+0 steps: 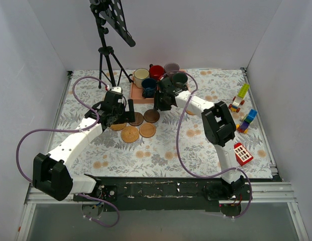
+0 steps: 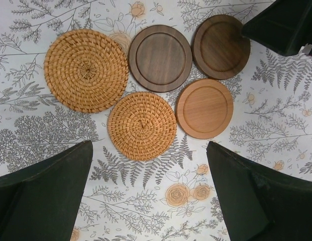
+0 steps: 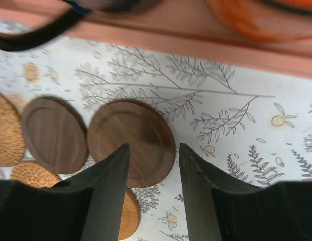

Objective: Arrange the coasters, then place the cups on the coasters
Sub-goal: Move the coaster to the center of the board.

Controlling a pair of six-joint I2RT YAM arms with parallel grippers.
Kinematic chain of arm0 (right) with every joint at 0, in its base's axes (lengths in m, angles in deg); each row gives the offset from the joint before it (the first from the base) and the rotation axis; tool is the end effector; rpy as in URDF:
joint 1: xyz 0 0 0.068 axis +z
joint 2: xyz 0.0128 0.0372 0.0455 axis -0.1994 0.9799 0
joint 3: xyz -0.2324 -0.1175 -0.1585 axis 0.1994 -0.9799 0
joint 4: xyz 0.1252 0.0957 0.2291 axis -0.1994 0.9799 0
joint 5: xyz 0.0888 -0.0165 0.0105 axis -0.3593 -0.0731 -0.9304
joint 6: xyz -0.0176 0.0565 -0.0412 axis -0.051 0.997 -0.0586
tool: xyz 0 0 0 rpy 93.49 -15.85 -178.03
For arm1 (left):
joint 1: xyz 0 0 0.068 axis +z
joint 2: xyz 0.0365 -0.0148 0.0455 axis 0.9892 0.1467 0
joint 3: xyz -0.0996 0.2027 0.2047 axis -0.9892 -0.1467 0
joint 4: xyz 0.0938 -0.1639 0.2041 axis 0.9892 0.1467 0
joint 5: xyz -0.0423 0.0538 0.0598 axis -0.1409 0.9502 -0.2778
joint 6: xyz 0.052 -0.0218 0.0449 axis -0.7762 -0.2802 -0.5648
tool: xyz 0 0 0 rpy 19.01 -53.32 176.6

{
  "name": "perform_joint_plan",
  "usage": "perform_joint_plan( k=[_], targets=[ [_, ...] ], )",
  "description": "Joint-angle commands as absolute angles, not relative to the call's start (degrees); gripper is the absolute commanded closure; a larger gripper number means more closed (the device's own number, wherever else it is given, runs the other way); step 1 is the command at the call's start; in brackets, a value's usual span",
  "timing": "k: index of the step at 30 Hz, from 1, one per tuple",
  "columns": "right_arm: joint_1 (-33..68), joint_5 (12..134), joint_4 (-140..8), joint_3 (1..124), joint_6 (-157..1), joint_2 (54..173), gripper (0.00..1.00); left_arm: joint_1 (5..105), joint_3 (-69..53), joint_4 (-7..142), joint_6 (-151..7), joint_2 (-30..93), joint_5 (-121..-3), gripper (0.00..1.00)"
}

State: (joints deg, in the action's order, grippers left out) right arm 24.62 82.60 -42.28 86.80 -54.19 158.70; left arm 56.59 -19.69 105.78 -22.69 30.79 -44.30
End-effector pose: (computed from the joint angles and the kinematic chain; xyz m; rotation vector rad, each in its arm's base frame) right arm 0.4389 0.3180 0.1847 -0.1111 2.5176 0.4548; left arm 0.2711 -0.1152 0.2918 -0.8463 2.3363 -0.4621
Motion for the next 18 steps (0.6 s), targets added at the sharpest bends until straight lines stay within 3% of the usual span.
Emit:
perform_joint_plan(
  k=[1, 7, 13, 18],
  targets=[
    [24.6, 84.3, -49.9, 87.0, -58.5, 149.9, 0.47, 56.3, -16.2, 106.6, -23.4, 30.4, -43.4, 0.02],
    [22.9, 86.2, -54.1, 78.1, -65.1, 139.7, 0.43, 56.3, -14.8, 106.7, -22.7, 31.5, -43.6, 0.02],
    [13.8, 85.8, -49.0, 68.8, -67.7, 131.0, 0.42, 56.3, -12.1, 107.0, -21.0, 32.2, -42.5, 0.02],
    [5.9, 82.6, -44.5, 67.0, -71.2, 130.9, 0.42, 56.3, -11.1, 106.4, -20.3, 32.1, -41.4, 0.02]
  ],
)
